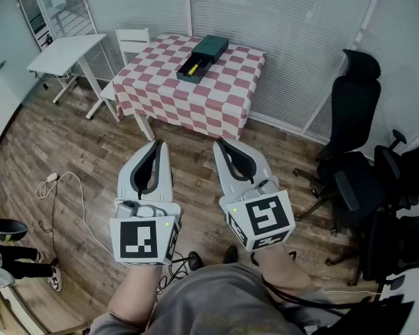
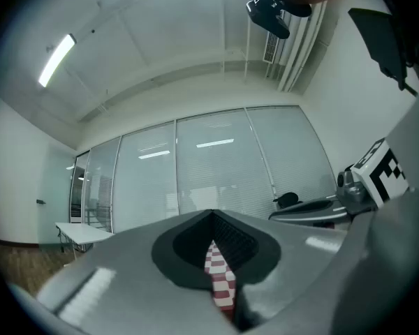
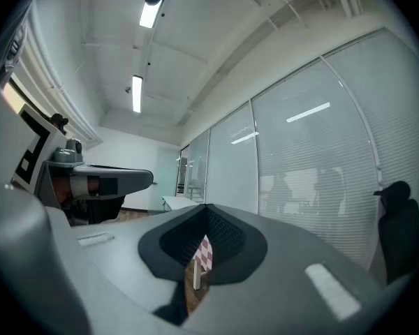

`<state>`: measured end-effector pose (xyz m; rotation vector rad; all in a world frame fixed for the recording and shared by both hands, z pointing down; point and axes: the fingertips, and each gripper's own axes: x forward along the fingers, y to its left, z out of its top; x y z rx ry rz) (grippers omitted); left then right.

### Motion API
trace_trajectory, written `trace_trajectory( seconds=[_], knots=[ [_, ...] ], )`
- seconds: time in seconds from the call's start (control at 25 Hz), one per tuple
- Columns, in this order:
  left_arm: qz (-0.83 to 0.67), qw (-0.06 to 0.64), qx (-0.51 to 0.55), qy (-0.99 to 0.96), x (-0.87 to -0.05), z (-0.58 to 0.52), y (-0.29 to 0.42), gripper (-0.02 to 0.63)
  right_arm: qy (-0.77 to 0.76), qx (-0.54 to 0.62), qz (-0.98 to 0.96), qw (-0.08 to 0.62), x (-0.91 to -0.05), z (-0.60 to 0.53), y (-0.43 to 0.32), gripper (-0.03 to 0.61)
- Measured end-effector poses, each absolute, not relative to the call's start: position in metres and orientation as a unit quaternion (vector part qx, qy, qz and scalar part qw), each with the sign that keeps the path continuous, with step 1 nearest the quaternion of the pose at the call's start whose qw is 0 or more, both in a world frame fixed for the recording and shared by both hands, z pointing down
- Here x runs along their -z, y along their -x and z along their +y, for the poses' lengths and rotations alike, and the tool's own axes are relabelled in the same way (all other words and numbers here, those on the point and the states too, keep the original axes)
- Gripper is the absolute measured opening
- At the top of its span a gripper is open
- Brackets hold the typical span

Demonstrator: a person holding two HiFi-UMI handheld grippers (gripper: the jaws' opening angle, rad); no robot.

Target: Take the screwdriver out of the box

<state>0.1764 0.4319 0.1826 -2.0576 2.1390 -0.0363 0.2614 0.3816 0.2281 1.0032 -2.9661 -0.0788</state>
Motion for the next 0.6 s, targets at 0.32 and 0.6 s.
trace_trajectory(
  seconds=[0.32, 0.6],
  knots=[
    [0.718, 0.082, 0.016, 0.691, -0.187, 0.425, -0.187, 0.000, -0.316, 0.020, -0.949, 0.007, -0.234, 0.376, -0.271, 0.021],
    [0.722, 0.076, 0.022, 0.688, -0.194, 0.410, -0.203, 0.000, -0.316, 0.007, -0.949, 0.013, -0.243, 0.360, -0.288, 0.023]
  ],
)
